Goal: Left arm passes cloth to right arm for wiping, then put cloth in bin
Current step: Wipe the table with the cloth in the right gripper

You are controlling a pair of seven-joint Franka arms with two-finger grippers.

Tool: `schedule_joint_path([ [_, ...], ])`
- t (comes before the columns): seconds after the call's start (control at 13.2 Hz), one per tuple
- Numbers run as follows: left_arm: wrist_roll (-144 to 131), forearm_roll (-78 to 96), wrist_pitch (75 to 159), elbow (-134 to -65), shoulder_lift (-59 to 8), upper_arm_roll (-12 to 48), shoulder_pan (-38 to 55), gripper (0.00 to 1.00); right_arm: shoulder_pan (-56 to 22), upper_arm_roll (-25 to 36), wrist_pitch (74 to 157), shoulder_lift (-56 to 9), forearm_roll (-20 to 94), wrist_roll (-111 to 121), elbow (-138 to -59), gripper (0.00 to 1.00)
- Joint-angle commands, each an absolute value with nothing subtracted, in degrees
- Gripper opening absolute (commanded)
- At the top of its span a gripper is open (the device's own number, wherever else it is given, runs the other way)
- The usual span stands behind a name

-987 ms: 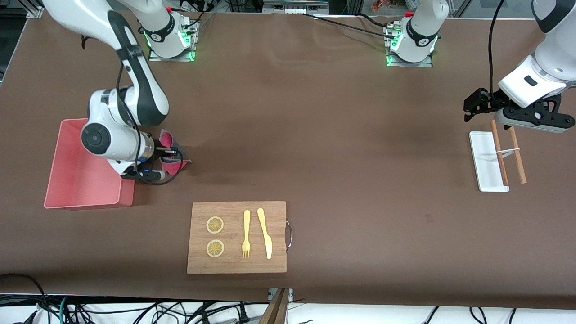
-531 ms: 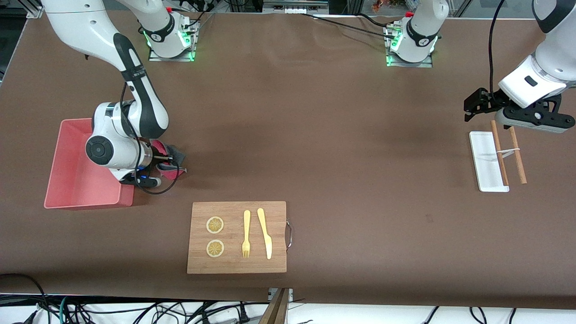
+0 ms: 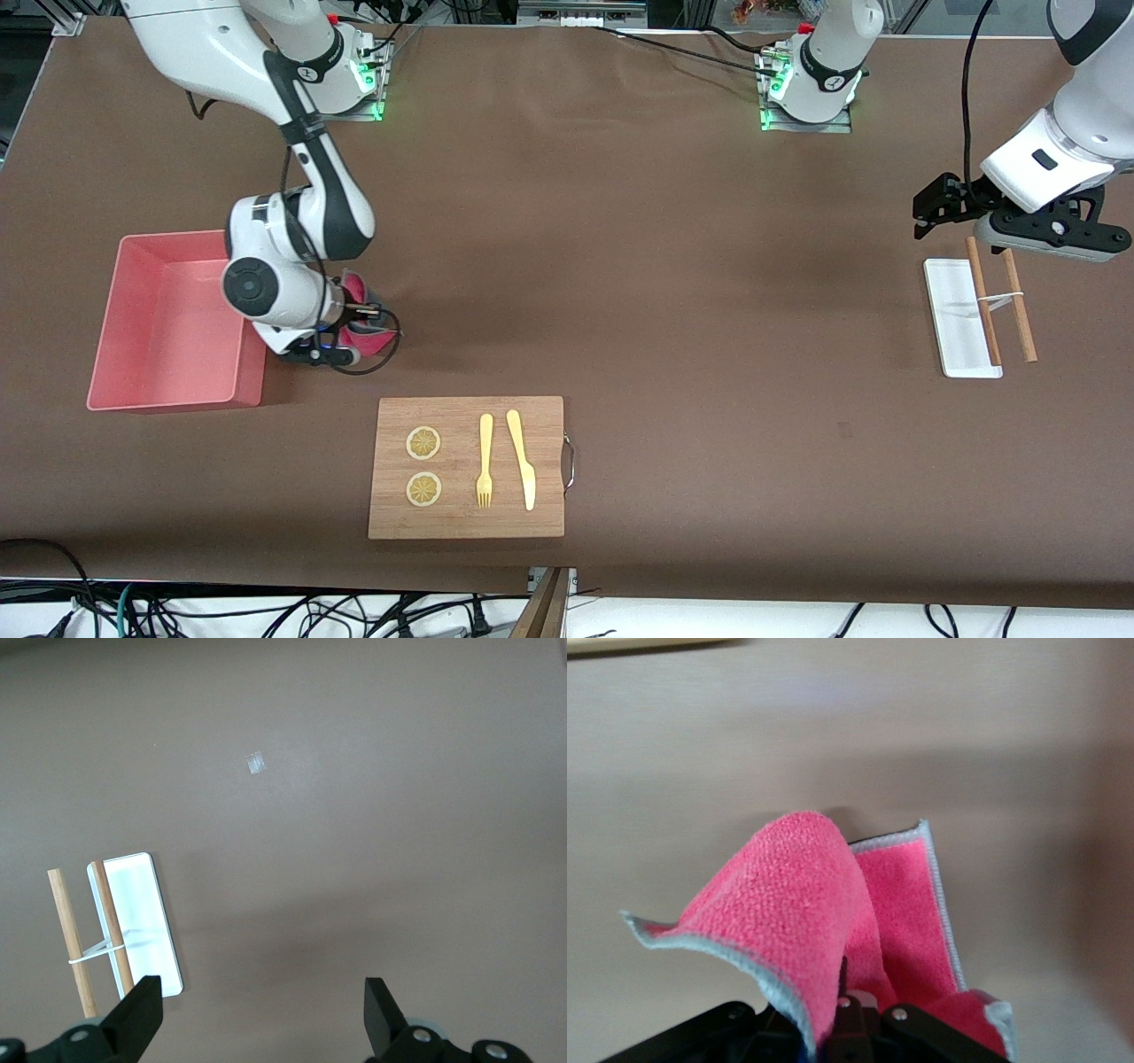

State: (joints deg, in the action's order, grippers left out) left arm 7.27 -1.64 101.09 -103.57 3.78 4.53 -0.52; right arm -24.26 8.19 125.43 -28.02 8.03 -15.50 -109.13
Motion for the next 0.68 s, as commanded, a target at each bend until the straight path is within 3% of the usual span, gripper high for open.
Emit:
schedule_joint_path([
  [0.0,8.0,-3.1,100.3,-102.9,3.7,4.9,-0.9,1.0,-29.9,8.5,125.6,-30.7,11.4,-23.0,-105.0,0.0],
  [0.38,8.0,-3.1,100.2,-102.9,3.8,5.0,-0.9,1.0,-37.7,8.3,125.6,-37.1,17.0,-37.8,-94.9,0.0],
  [0.61,8.1,-3.2,100.1,-102.8,3.8,5.0,-0.9,1.0,-38.8,4.8,125.7,-39.5,18.2,-45.5,-89.9,0.0],
])
